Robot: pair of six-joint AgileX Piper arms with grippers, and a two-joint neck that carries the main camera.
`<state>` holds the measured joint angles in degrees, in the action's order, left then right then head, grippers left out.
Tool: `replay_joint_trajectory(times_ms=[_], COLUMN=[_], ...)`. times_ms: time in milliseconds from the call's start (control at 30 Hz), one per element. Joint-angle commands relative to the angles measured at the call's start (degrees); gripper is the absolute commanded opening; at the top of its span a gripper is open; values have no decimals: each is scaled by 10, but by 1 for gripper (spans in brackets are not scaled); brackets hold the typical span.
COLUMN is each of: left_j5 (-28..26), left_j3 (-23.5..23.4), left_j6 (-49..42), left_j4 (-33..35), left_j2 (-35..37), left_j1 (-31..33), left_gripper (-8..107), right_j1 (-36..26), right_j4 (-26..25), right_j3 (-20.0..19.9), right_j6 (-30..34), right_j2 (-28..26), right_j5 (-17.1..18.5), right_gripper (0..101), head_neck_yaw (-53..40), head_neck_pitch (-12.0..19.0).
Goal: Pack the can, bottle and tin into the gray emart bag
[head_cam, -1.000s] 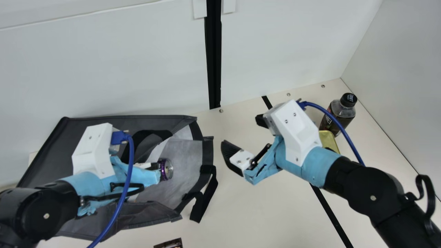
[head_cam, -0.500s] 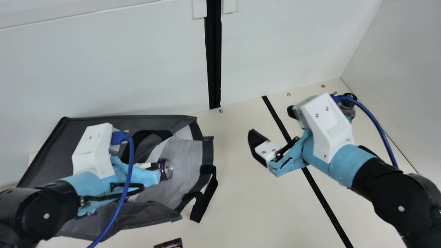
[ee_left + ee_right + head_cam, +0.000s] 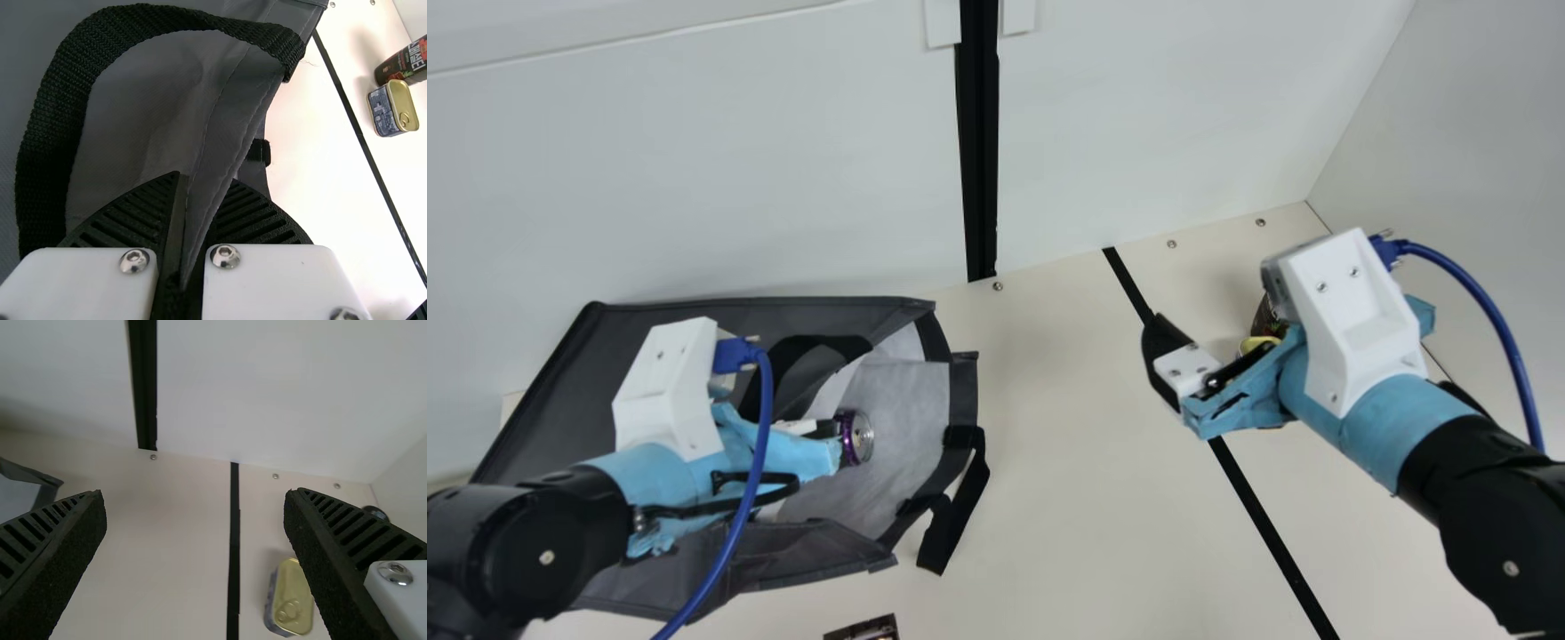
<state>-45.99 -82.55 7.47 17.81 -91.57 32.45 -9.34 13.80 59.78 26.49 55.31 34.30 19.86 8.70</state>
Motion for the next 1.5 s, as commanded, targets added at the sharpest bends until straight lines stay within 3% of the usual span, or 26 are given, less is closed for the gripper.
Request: replay_joint_trajectory(times_ms=[0, 433, 833, 1167, 1467], left_j5=[0, 0, 0, 0, 0], left_j3=[0, 0, 0, 0, 0], left_j6=[0, 0, 0, 0, 0], left_j4=[0, 0, 0, 0, 0], left_j2=[0, 0, 0, 0, 0], left_j1=[0, 0, 0, 0, 0], left_gripper=[10, 10, 10, 10, 10], right_j1=[-2, -4, 31, 63, 53], right_j4=[-41, -202, -315, -356, -365], right_j3=[5, 56, 98, 124, 136], right_j6=[-27, -157, -247, -292, -314], right_j2=[-2, -17, -23, -25, -30], right_j5=[8, 84, 169, 215, 237], right_gripper=[91, 91, 91, 91, 91], head_neck_yaw=[1, 1, 1, 1, 1], head_neck_pitch=[13, 13, 13, 13, 13])
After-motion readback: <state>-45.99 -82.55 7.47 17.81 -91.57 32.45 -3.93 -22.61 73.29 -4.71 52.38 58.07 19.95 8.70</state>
